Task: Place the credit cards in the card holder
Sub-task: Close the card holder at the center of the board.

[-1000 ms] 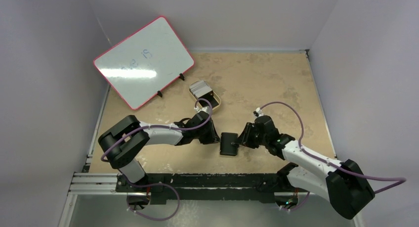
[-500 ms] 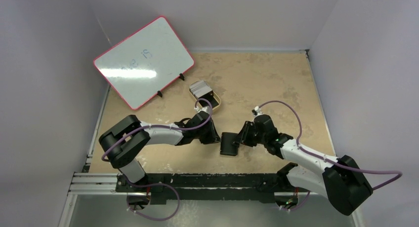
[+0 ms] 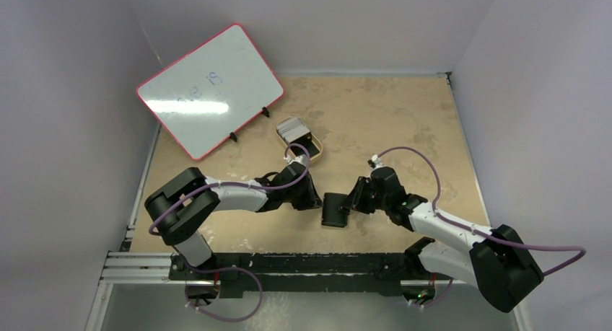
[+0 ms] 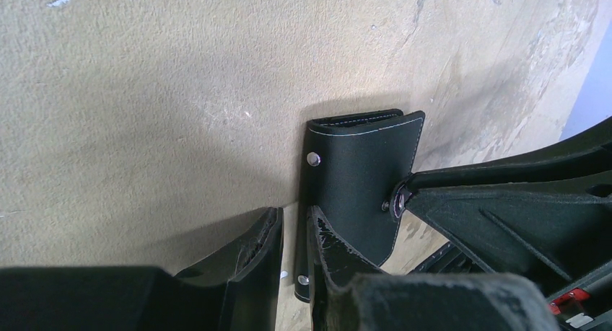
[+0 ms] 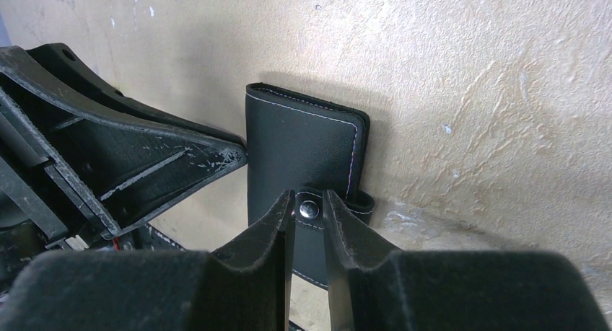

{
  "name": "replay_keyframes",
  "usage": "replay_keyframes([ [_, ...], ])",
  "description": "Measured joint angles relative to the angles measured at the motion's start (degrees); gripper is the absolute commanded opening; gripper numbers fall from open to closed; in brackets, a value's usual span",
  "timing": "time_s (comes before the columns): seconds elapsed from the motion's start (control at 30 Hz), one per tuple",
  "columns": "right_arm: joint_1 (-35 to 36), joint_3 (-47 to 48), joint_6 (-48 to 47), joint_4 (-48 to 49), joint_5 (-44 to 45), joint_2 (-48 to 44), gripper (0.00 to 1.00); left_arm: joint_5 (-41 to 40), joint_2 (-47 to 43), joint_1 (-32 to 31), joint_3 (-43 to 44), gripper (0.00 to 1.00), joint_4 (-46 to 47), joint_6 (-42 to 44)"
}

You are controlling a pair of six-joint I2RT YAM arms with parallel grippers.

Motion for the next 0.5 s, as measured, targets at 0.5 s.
replay_keyframes([
  [0.5,2.64,0.66,0.04,0.20,1.01,0.87,0.22,0.28,0.83,0.00,0.26,0.18,1.36,-0.02],
])
